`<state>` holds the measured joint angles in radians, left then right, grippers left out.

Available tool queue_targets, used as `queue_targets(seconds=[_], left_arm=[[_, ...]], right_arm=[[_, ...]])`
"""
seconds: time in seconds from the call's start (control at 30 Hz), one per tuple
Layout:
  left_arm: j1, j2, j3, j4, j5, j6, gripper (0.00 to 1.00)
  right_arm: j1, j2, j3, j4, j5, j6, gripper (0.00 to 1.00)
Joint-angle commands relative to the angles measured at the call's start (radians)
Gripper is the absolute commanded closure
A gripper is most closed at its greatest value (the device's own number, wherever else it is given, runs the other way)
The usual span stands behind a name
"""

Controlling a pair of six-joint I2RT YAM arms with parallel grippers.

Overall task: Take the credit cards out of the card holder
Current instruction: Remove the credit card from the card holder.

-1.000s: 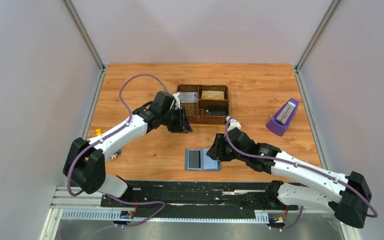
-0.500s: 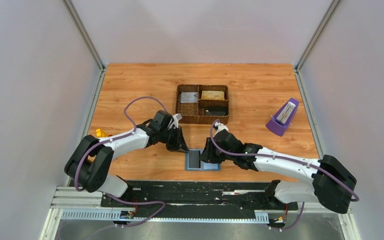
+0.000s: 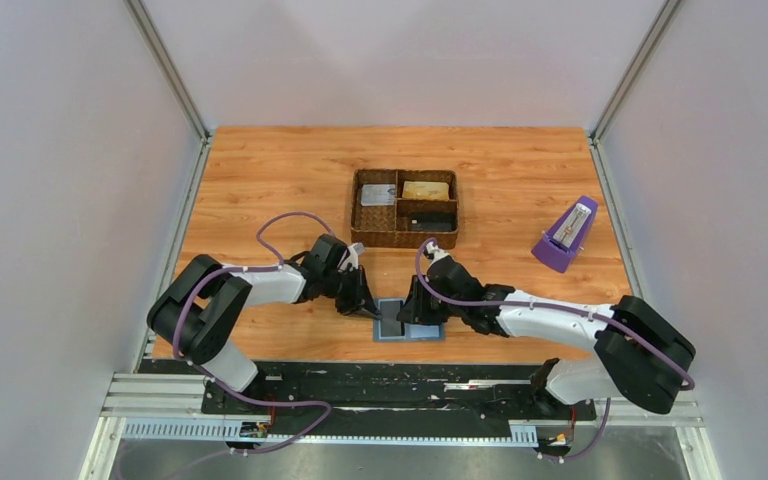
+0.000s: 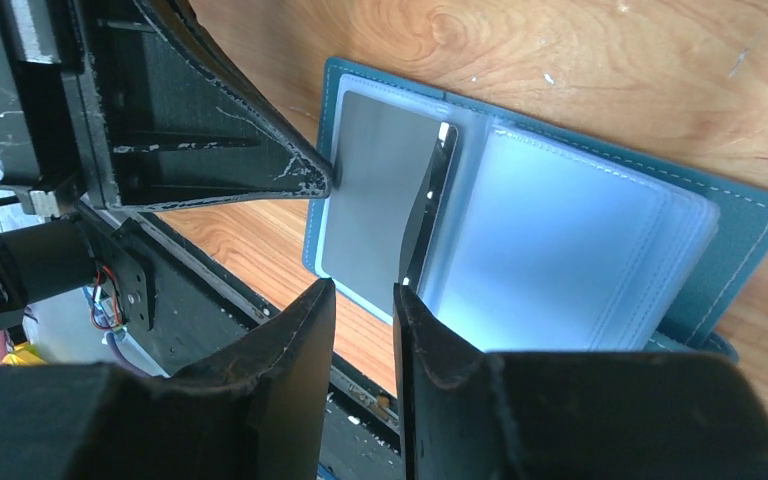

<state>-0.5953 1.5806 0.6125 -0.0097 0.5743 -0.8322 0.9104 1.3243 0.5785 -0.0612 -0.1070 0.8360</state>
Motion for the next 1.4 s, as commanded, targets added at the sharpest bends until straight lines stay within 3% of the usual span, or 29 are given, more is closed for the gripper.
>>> queue_targets(seconds=[0.0, 1.37], left_arm=[[-0.007, 0.022, -0.021, 0.022, -0.021, 0.000, 0.88], [-0.009, 0.016, -0.006, -0.032, -0.038, 0.022, 0.88]], right_arm=[[-0.008, 0.025, -0.013, 0.091, -0.029, -0.012, 0.71], [-0.061, 0.159, -0.057, 0.221, -0.108, -0.045, 0.80]])
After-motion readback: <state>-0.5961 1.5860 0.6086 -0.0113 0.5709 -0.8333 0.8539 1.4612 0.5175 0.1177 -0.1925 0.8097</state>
